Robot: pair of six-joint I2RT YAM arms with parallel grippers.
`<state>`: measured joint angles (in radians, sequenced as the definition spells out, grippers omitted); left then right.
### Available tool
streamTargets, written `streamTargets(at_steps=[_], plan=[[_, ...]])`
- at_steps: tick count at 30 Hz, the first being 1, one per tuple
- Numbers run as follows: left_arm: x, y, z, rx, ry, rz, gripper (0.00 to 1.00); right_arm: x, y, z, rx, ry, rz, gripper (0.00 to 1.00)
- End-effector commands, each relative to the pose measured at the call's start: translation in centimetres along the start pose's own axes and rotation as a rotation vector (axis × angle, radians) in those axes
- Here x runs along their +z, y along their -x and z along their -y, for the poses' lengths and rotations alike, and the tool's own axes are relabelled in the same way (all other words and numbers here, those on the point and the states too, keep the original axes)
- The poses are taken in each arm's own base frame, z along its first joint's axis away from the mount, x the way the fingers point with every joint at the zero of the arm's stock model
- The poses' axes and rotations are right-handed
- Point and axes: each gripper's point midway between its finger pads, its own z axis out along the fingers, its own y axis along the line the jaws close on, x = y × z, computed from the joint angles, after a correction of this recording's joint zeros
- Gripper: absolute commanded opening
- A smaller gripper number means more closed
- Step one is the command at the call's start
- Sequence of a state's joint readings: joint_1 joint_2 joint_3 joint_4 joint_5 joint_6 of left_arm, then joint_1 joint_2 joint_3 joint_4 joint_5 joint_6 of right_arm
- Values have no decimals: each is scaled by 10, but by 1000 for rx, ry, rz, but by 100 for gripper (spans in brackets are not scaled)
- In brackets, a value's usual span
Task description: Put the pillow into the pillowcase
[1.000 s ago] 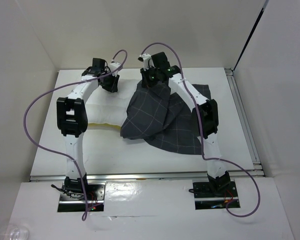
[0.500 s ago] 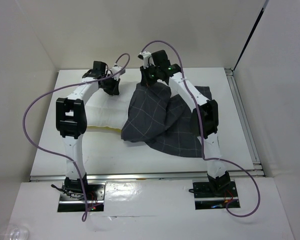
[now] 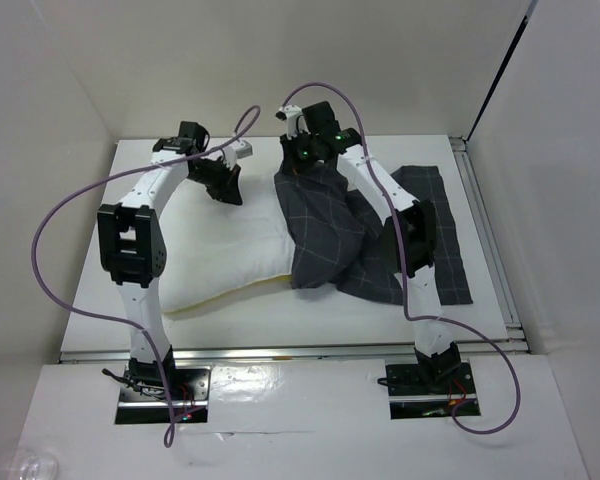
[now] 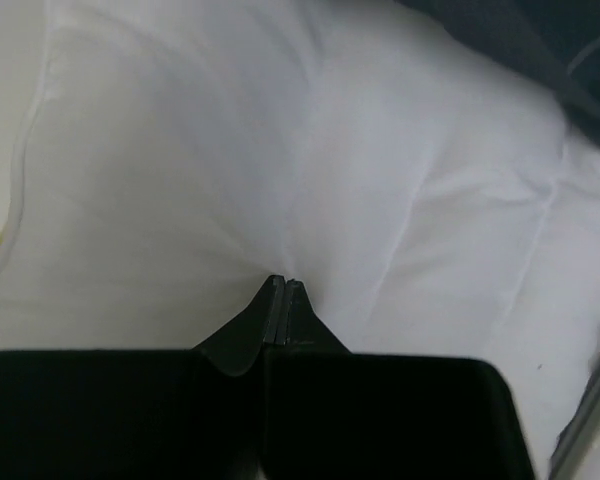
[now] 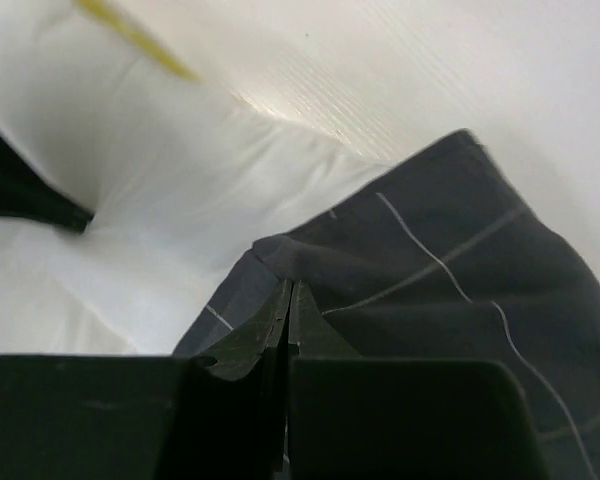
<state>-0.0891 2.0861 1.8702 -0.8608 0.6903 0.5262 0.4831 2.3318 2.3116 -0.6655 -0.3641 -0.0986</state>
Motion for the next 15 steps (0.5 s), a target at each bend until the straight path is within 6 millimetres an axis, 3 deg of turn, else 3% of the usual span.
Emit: streamTargets(at_steps=[1,4,6,10,11,12,15], plan=[[-12,5,64,35,-171,37,0,4,38,-20,-31,57,119,0],[-11,7,63,17,-170,37,0,9,38,-32,-24,99,115,0],[-8,9,62,-9,-178,40,0,11,41,-50,-41,131,119,0],[-7,20,49,-11,-129,58,0,3,34,-63,-40,167,98,0],[-6,21,48,-14,-131,55,5,5,30,-62,-36,167,89,0],[-5,22,44,-29,-117,49,21,2,28,-63,-32,167,80,0],[-17,31,21,-76,-42,96,31,-4,25,-52,-18,143,74,0]])
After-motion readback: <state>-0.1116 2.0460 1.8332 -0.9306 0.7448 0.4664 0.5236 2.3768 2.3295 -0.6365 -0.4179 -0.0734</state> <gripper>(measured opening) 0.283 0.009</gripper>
